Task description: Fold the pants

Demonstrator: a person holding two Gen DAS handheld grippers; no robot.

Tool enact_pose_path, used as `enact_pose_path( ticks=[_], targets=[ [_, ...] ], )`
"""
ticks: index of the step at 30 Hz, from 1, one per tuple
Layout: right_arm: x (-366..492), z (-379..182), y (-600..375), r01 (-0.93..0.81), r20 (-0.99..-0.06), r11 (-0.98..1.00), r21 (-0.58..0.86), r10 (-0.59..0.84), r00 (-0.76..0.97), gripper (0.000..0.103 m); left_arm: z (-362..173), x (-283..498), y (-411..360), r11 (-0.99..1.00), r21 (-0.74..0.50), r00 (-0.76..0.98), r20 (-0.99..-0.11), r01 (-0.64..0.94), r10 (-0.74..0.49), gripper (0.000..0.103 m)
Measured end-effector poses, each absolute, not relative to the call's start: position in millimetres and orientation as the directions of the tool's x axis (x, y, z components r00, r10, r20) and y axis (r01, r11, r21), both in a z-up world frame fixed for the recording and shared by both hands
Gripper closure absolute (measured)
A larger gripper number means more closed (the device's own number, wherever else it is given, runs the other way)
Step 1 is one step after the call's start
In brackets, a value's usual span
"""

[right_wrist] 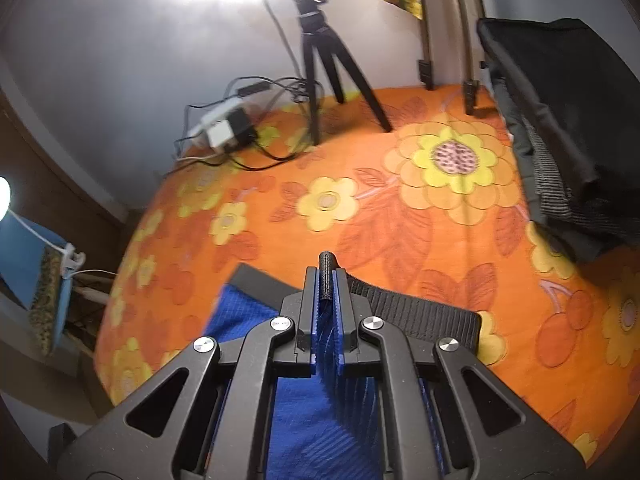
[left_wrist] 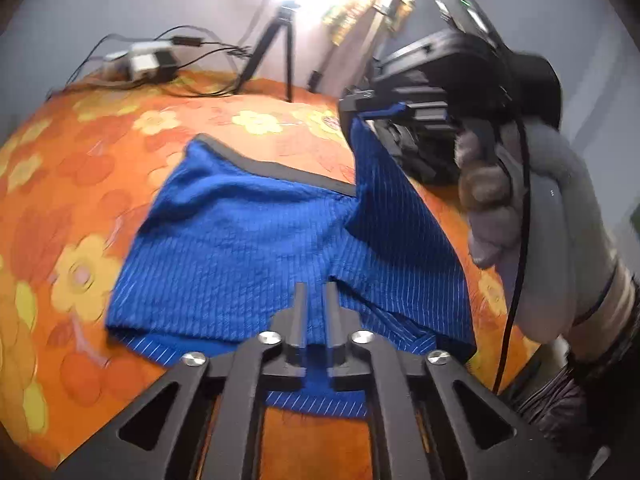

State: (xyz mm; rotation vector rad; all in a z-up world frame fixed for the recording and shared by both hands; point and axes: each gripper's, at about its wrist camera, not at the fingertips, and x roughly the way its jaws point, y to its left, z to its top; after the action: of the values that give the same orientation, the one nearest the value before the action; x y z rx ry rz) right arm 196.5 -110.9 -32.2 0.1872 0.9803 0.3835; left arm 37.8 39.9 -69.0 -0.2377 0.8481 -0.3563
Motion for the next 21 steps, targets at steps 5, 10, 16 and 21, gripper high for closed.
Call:
enact_pose_path(
  ticks=[5, 10, 16, 21],
  targets=[
    [211.5, -40.0, -142.6, -0.148, -0.783, 0.928, 0.342, 0.368, 0.501, 0.096, -70.2, 47.0, 12.7, 0.922, -0.268, 0.598, -0.702, 0.28, -0.386, 0.085],
    [218.6, -50.3, -165.0, -0.106, -0.79, 0.927, 0.36, 0.363, 0.495, 0.096, -83.9, 59.6, 2.2, 0.935, -0.213, 0.584, -0.735, 0.284, -0.345, 0.06],
    [219.3, -55.6, -173.0, -0.102, -0.789, 0.924, 0.369, 0.369, 0.491, 0.096, -95.0, 73.4, -7.0, 0.944, -0.179, 0.574, -0.757, 0.278, -0.313, 0.06],
    [219.3, -57.4, -180.7, -0.092, -0.788, 0.921, 0.379, 0.373, 0.49, 0.096, -98.1, 74.3, -16.2, 0.949, -0.142, 0.58, -0.762, 0.283, -0.287, 0.061]
  ],
)
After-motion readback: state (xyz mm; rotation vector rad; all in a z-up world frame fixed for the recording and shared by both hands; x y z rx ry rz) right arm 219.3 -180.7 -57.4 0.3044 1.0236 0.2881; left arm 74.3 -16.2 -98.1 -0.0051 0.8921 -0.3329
